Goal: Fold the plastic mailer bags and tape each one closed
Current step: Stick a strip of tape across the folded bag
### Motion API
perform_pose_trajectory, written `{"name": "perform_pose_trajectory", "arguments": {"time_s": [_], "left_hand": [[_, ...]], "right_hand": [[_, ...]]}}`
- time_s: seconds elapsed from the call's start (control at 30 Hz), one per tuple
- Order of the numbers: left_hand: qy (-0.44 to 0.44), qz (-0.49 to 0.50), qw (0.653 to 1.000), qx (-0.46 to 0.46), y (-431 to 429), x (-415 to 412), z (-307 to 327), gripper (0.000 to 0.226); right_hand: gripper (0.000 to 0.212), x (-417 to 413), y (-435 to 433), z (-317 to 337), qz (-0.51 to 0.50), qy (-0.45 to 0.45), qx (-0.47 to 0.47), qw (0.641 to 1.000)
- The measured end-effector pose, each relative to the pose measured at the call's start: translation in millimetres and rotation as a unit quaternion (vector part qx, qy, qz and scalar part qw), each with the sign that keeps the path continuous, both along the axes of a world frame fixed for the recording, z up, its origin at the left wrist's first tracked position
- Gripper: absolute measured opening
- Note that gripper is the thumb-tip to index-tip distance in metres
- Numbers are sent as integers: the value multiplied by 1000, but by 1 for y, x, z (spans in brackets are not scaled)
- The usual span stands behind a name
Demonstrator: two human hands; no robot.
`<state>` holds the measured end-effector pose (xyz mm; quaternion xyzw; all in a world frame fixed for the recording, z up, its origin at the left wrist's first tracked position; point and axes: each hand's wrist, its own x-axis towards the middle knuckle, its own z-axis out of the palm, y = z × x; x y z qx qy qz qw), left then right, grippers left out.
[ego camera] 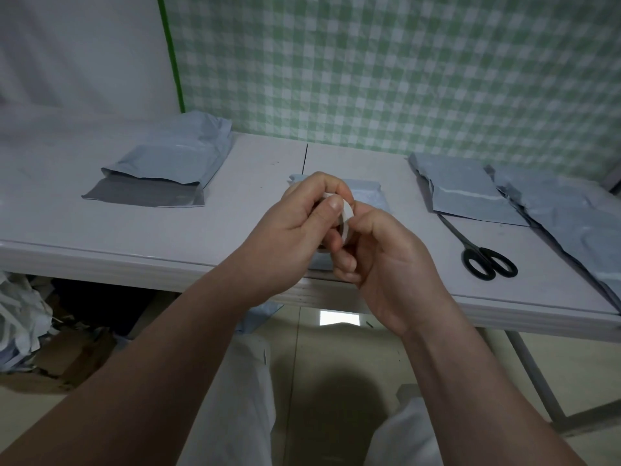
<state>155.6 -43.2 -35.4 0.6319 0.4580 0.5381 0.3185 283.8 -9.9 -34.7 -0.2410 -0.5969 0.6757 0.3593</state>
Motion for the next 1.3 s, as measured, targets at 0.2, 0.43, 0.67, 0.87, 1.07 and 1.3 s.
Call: {"name": "perform_pose_trajectory", "arguments": {"time_s": [0.2, 0.43, 0.67, 0.87, 1.07, 1.3], "left_hand": [[-1, -9, 1000, 1, 0, 0, 0, 21], [-11, -16, 1000, -11, -2, 1, 2, 20], [5, -3, 1000, -8, 0, 2, 0, 19], [-36, 2, 999, -30, 1, 1, 0, 21], [-2, 154, 988, -18, 5, 0, -4, 20], [296, 309, 895, 124, -1, 0, -4, 22]], "right_hand": [[27, -1, 0, 0, 0, -9, 3, 1000], [21, 0, 0, 0, 1, 9, -14, 1000], [20, 0, -2, 3, -9, -2, -11, 1000], [15, 3, -3, 1, -15, -13, 5, 1000], [23, 8, -3, -2, -62, -52, 54, 995], [13, 1, -1, -6, -253, -216, 223, 916]]}}
